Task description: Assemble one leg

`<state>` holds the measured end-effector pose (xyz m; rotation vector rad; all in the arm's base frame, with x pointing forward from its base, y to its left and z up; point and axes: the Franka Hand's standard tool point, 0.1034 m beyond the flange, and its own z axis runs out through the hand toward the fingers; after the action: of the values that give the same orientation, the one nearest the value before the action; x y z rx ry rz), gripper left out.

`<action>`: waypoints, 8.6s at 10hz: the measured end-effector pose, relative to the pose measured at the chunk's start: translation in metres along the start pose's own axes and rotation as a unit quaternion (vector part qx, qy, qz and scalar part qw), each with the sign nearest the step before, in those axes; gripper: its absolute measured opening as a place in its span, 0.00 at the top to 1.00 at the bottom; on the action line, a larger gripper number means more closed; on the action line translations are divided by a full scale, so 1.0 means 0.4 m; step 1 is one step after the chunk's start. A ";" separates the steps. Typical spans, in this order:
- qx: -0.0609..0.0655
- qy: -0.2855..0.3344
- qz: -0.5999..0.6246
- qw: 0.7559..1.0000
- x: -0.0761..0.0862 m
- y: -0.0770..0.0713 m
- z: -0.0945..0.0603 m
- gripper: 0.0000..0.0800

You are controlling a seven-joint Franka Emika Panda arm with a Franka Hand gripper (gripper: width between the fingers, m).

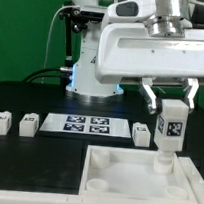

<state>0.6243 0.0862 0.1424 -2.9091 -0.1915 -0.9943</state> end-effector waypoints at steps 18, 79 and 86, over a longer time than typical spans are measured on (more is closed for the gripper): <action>0.013 -0.023 -0.015 1.000 -0.084 -0.068 0.085 0.63; 0.022 -0.301 0.110 0.947 -0.063 -0.051 0.135 0.30; -0.143 -0.295 0.589 0.739 -0.067 -0.036 0.138 0.63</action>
Offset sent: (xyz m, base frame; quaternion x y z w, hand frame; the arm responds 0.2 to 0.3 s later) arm 0.0091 0.0094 -0.0141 -0.0008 0.0070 0.0141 0.9999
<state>0.6347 0.1031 0.0826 -2.5238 1.6558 0.1476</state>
